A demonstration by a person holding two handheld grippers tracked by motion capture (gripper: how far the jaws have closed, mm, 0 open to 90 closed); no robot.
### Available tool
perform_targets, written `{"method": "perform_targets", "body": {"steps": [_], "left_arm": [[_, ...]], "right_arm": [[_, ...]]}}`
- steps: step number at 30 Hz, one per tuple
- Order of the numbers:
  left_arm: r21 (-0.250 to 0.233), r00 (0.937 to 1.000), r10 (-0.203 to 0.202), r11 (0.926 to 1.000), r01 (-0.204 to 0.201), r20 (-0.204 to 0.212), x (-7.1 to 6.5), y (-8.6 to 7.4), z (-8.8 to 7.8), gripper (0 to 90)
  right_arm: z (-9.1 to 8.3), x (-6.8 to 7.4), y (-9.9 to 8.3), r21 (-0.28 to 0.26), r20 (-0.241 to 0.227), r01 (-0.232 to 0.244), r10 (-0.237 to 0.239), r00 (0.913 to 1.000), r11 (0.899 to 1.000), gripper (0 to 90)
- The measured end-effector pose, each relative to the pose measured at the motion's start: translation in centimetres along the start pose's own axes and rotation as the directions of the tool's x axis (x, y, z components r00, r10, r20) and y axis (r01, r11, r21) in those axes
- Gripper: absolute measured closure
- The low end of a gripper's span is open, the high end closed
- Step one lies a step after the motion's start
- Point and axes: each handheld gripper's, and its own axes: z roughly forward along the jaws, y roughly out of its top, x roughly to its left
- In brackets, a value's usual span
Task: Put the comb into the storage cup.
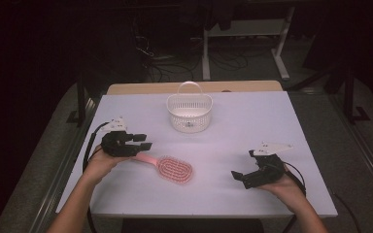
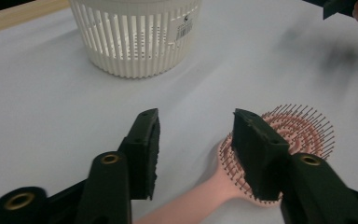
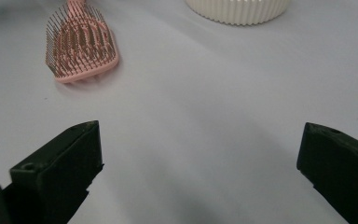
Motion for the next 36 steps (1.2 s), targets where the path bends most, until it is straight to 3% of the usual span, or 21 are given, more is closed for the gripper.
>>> {"method": "perform_targets", "body": {"steps": [10, 20, 36], "left_arm": [[0.013, 0.9996, 0.009, 0.9999, -0.009, -0.026, 0.7, 0.9, 0.4, 68.1], [0.067, 0.9993, 0.01, 0.9977, -0.007, -0.037, 1.6, 1.1, 1.6, 89.6], [0.17, 0.9955, 0.0, 0.9854, 0.016, -0.095, 3.3, -0.3, 2.6, 90.0]], "right_arm": [[0.0, 0.0, 0.0, -0.005, -0.001, -0.001, 0.001, 1.0, 1.0, 0.0], [0.0, 0.0, 0.1, -0.006, -0.003, -0.001, 0.001, 1.0, 1.0, 0.0], [0.0, 0.0, 0.1, -0.003, -0.004, -0.001, 0.001, 1.0, 1.0, 0.0]]}}
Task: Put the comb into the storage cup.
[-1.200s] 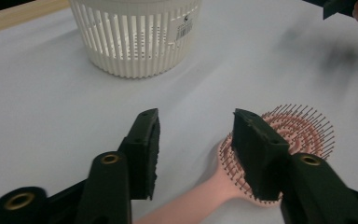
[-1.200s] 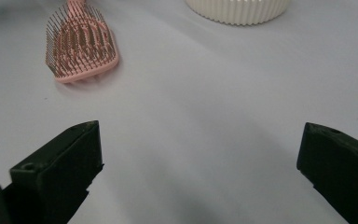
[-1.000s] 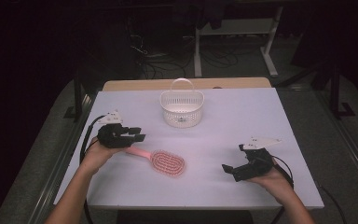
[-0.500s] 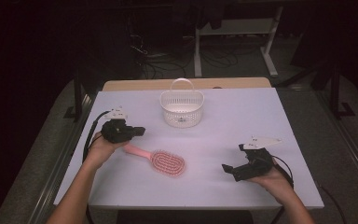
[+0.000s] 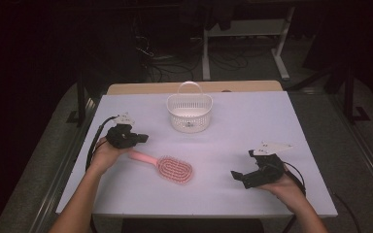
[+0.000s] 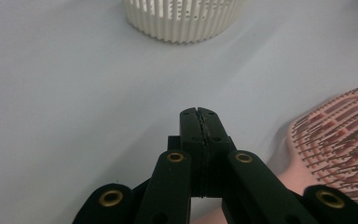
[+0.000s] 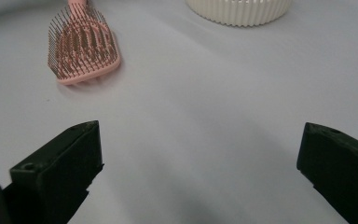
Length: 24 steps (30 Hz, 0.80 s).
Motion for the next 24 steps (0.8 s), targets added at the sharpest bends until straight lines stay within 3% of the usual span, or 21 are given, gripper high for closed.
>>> {"method": "perform_targets", "body": {"steps": [7, 24], "left_arm": [[0.036, 0.9998, -0.009, 0.9993, 0.01, -0.019, 0.6, -0.6, 0.2, 90.0], [0.118, 0.999, 0.011, 0.993, -0.005, -0.044, 1.1, -1.6, 0.8, 90.0]], "right_arm": [[0.0, 0.0, 0.0, 0.004, -0.001, 0.002, -0.002, 1.0, 1.0, 0.0], [0.1, 0.1, 0.0, 0.008, 0.0, 0.007, -0.007, 1.0, 1.0, 0.0]]}}
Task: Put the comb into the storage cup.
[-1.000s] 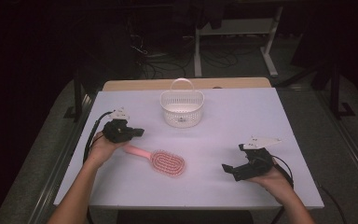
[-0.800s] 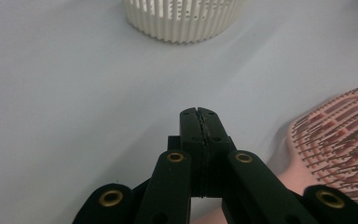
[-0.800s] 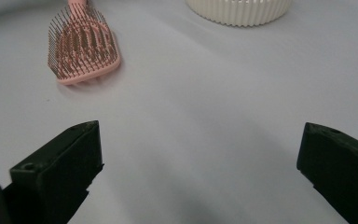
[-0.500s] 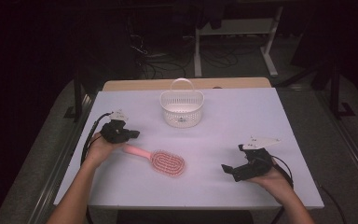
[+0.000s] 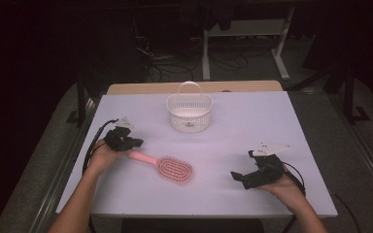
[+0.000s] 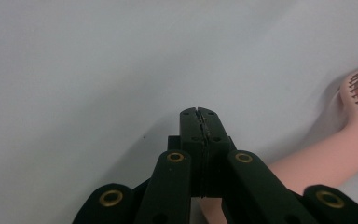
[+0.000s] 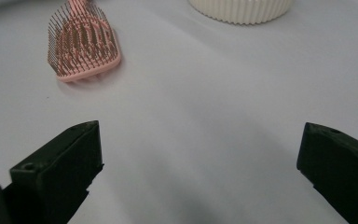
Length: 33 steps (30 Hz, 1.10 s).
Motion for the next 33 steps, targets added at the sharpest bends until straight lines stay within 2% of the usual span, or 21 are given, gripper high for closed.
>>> {"method": "perform_targets", "body": {"steps": [15, 25, 33], "left_arm": [[0.048, 0.9998, 0.007, 0.9988, -0.008, 0.02, 0.0, -0.6, 0.1, 90.0], [0.057, 0.9995, 0.014, 0.9982, -0.016, 0.03, -0.1, -0.8, -0.2, 90.0], [0.059, 0.9989, 0.012, 0.9982, -0.014, 0.046, -0.4, -1.7, -0.8, 90.0]], "right_arm": [[0.0, 0.0, 0.0, 0.001, 0.002, -0.001, 0.001, 1.0, 1.0, 0.0], [0.0, 0.0, 0.0, 0.002, 0.001, -0.001, 0.001, 1.0, 1.0, 0.0], [0.1, 0.0, 0.0, 0.002, 0.001, -0.004, 0.004, 1.0, 1.0, 0.0]]}}
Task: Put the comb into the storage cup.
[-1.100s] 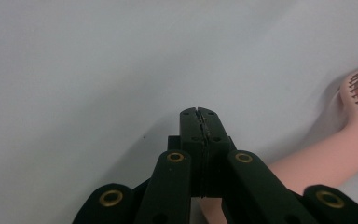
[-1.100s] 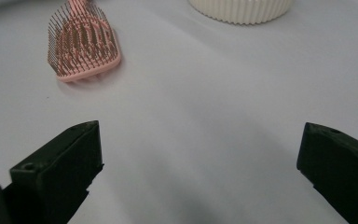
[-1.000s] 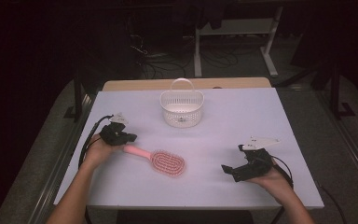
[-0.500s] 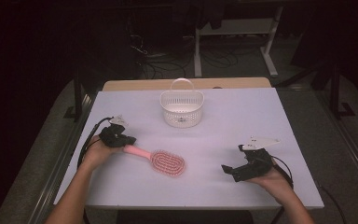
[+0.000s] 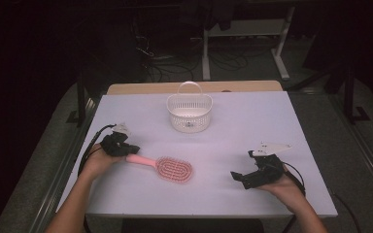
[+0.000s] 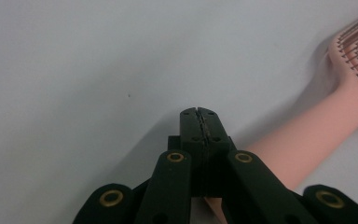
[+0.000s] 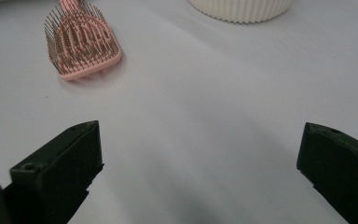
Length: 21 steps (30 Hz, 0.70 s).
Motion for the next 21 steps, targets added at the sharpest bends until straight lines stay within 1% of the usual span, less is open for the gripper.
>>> {"method": "perform_targets", "body": {"steps": [9, 15, 16, 21], "left_arm": [[-0.015, 0.9993, -0.022, 0.9996, 0.022, 0.029, -0.2, -1.2, -0.7, 90.0], [-0.028, 0.9983, -0.037, 0.9989, 0.038, 0.044, -0.7, -1.9, -1.1, 90.0], [-0.026, 0.9984, -0.032, 0.9991, 0.033, 0.047, -0.7, -2.0, -1.2, 90.0], [-0.031, 0.9977, -0.038, 0.9987, 0.04, 0.055, -1.1, -2.8, -1.6, 90.0]], "right_arm": [[0.0, 0.0, 0.0, 0.0, -0.003, -0.001, 0.001, 1.0, 1.0, 0.0], [0.0, 0.0, 0.0, -0.002, -0.004, -0.004, 0.004, 1.0, 1.0, 0.0], [0.0, 0.0, 0.0, -0.002, -0.004, -0.004, 0.004, 1.0, 1.0, 0.0], [0.1, 0.0, 0.0, -0.001, -0.005, -0.001, 0.001, 1.0, 1.0, 0.0]]}}
